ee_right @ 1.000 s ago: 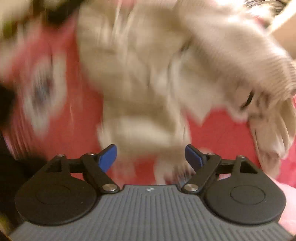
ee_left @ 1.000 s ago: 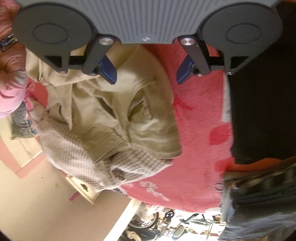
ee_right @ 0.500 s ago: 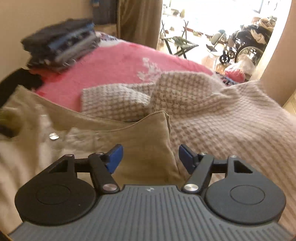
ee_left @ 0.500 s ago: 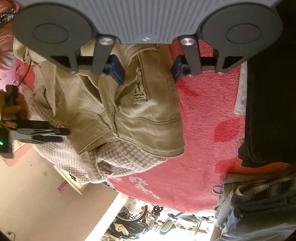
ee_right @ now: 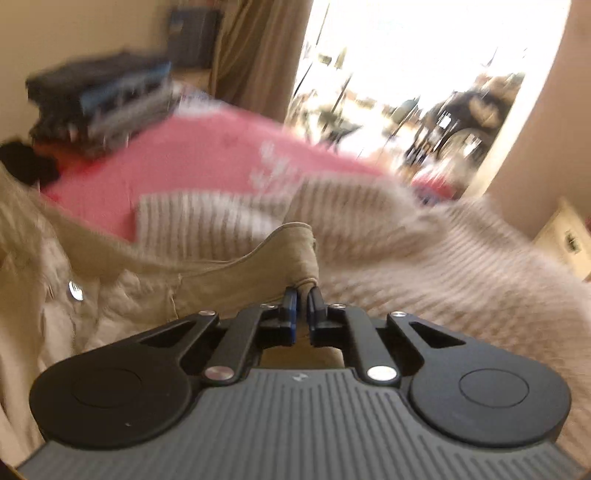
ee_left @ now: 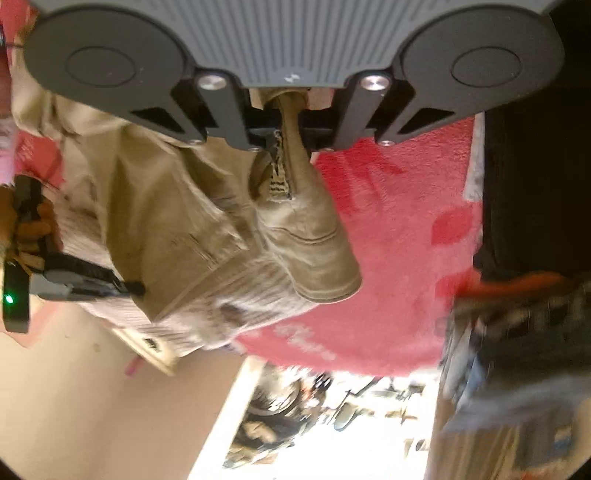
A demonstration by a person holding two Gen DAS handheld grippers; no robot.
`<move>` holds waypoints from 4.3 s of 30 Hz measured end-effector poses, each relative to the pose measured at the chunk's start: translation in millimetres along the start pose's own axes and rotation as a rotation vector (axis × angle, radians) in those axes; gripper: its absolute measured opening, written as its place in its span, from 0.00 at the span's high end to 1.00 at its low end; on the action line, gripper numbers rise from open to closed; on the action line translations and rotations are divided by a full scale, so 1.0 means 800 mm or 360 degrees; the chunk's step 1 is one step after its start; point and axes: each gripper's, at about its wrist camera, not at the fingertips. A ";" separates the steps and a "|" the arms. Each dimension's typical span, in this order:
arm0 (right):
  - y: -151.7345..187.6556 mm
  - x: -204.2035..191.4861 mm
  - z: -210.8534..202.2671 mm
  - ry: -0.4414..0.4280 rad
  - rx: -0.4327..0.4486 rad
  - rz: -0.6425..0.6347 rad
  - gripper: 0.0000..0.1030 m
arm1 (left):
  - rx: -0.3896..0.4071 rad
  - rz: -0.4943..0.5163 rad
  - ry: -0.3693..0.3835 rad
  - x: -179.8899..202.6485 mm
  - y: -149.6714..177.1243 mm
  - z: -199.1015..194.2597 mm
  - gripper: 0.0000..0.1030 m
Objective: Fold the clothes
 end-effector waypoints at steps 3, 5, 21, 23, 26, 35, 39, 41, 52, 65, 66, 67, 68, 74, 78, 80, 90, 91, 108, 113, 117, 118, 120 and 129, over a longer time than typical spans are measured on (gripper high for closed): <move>-0.004 -0.006 -0.058 0.0043 0.0201 0.0016 0.96 | 0.0078 0.0029 0.0062 0.017 0.014 -0.061 0.93; -0.010 -0.012 -0.098 0.0031 0.0320 0.0032 0.96 | 0.0128 0.0037 0.0098 0.028 0.025 -0.101 0.93; -0.103 -0.272 -0.113 -0.0823 0.0624 -0.0258 0.97 | 0.0093 -0.0378 -0.0261 0.018 0.199 -0.316 0.94; -0.107 -0.325 -0.096 -0.0949 0.0608 -0.0327 0.97 | 0.0064 -0.0496 -0.0341 0.007 0.219 -0.331 0.94; -0.108 -0.399 -0.070 -0.1106 0.0565 -0.0413 0.97 | 0.0035 -0.0715 -0.0413 -0.014 0.248 -0.340 0.94; -0.046 -0.557 0.070 -0.1210 0.0099 -0.0812 0.88 | -0.0295 -0.0930 -0.0471 -0.049 0.308 -0.313 0.83; -0.065 -0.530 0.084 -0.1238 -0.0030 -0.0643 0.67 | -0.0300 -0.0931 -0.0513 -0.055 0.300 -0.337 0.54; -0.088 -0.508 0.067 -0.1231 -0.0035 -0.0500 0.42 | -0.0302 -0.0932 -0.0534 -0.057 0.297 -0.348 0.50; 0.014 -0.506 -0.074 -0.1936 -0.0357 -0.0779 0.41 | -0.0299 -0.0623 -0.0645 -0.098 0.280 -0.363 0.50; 0.102 -0.576 -0.074 -0.1703 -0.0617 -0.1311 0.58 | -0.0691 -0.0197 -0.0557 -0.089 0.315 -0.299 0.55; 0.106 -0.574 -0.075 -0.1692 -0.0604 -0.1338 0.59 | -0.0677 -0.0228 -0.0558 -0.093 0.315 -0.303 0.54; 0.106 -0.577 -0.072 -0.1687 -0.0599 -0.1350 0.60 | -0.0660 -0.0262 -0.0560 -0.098 0.316 -0.308 0.52; 0.106 -0.580 -0.069 -0.1682 -0.0593 -0.1362 0.60 | -0.0627 -0.0307 -0.0559 -0.103 0.316 -0.314 0.51; 0.105 -0.588 -0.051 -0.1686 -0.0647 -0.1182 0.68 | -0.0537 -0.0827 -0.0323 -0.147 0.350 -0.321 0.39; 0.083 -0.574 -0.051 -0.1732 -0.0577 -0.1101 0.89 | -0.0431 -0.1138 -0.0232 -0.162 0.373 -0.315 0.44; 0.063 -0.552 -0.055 -0.1688 -0.0492 -0.0968 0.91 | -0.0373 -0.1200 -0.0214 -0.166 0.374 -0.316 0.44; 0.053 -0.537 -0.028 -0.1698 -0.0346 -0.0703 0.93 | -0.0208 -0.1346 -0.0284 -0.167 0.366 -0.319 0.79; 0.054 -0.540 -0.026 -0.1691 -0.0342 -0.0709 0.93 | -0.0179 -0.1357 -0.0315 -0.163 0.365 -0.321 0.86; 0.094 -0.620 -0.013 -0.1656 -0.0272 -0.0904 0.91 | -0.0174 -0.1252 -0.0841 -0.154 0.368 -0.349 0.92; 0.054 -0.596 -0.008 -0.1742 -0.0388 -0.0683 0.75 | -0.0279 -0.1216 -0.0876 -0.159 0.373 -0.331 0.86; 0.003 -0.537 -0.007 -0.1892 -0.0471 -0.0341 0.41 | -0.0335 -0.1198 -0.0906 -0.160 0.372 -0.332 0.65; -0.011 -0.513 -0.007 -0.1909 -0.0469 -0.0242 0.37 | -0.0348 -0.1193 -0.0915 -0.162 0.371 -0.336 0.60; -0.036 -0.458 -0.006 -0.1902 -0.0464 -0.0042 0.34 | -0.0363 -0.1179 -0.0961 -0.164 0.366 -0.346 0.55; -0.026 -0.196 -0.058 -0.1298 -0.0361 0.0268 0.29 | -0.0148 -0.0803 -0.0840 -0.155 0.267 -0.360 0.51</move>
Point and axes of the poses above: each gripper's, at about its wrist camera, not at the fingertips, and z roughly the way its jaws point, x to its right, y to its underside, and after that the axes turned 11 degrees about z, right-handed
